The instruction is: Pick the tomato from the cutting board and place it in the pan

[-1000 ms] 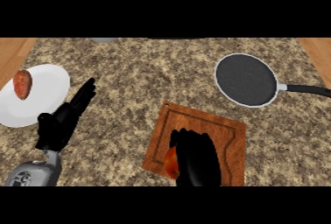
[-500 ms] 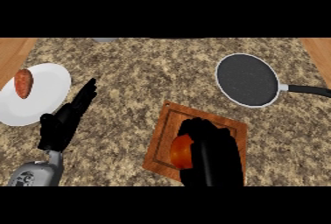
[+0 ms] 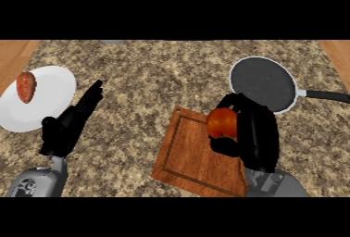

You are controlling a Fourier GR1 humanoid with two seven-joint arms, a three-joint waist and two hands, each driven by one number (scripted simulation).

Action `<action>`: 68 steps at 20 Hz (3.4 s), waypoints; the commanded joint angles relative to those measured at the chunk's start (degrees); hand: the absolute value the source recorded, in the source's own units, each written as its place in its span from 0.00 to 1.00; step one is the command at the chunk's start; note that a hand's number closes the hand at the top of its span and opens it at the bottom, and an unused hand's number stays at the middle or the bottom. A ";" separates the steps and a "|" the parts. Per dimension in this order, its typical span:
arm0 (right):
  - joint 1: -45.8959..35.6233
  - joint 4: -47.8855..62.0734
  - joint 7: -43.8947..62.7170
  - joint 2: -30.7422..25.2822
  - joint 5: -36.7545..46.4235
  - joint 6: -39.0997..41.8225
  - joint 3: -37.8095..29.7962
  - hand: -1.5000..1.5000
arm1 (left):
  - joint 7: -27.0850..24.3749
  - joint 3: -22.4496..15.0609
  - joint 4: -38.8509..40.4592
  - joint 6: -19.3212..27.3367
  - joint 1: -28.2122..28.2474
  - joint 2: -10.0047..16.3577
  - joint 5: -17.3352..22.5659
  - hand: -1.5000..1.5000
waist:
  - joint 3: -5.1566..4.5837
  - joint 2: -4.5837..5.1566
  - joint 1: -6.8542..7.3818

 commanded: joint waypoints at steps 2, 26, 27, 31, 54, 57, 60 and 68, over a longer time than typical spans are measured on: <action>-5.69 12.74 -11.14 -2.52 -7.50 -4.42 -10.89 1.00 | 0.70 2.12 2.42 -2.30 -2.88 0.48 1.52 0.50 | -0.01 0.09 0.15; -33.22 80.13 -55.81 -11.62 -20.85 -23.98 -38.00 1.00 | -0.30 1.81 1.61 -2.85 -1.62 -2.54 -1.79 0.50 | 0.08 0.71 1.89; -35.57 82.28 -54.10 -11.91 -19.68 -23.29 -37.58 1.00 | 2.28 2.15 -2.05 -3.60 -0.83 -1.93 -0.62 0.50 | 0.08 0.61 2.12; -35.38 89.23 -41.26 -14.39 -18.01 -14.63 -36.89 0.00 | 1.29 1.14 -2.01 -3.40 -1.95 -2.06 -1.66 0.50 | 0.08 1.41 3.85; -31.31 89.53 -73.30 -21.70 -45.06 12.50 -61.26 0.00 | 1.70 0.52 0.78 -1.91 -3.64 -4.36 -3.44 0.50 | 0.29 1.49 2.50; -28.88 89.63 -77.60 -23.56 -45.56 18.61 -61.27 0.00 | -1.01 -0.19 2.38 -1.48 -1.91 -5.45 -4.25 0.50 | 0.24 1.20 1.97; -23.89 88.74 -87.47 -20.49 -46.94 16.39 -62.62 0.00 | 0.53 0.99 -0.77 -3.23 -0.66 -3.56 -2.78 0.50 | 0.27 0.98 2.26; -17.09 90.32 -96.20 -20.56 -48.17 22.19 -62.34 0.00 | -0.90 2.82 0.05 -3.77 0.16 -2.82 -3.04 0.50 | 0.17 0.59 1.30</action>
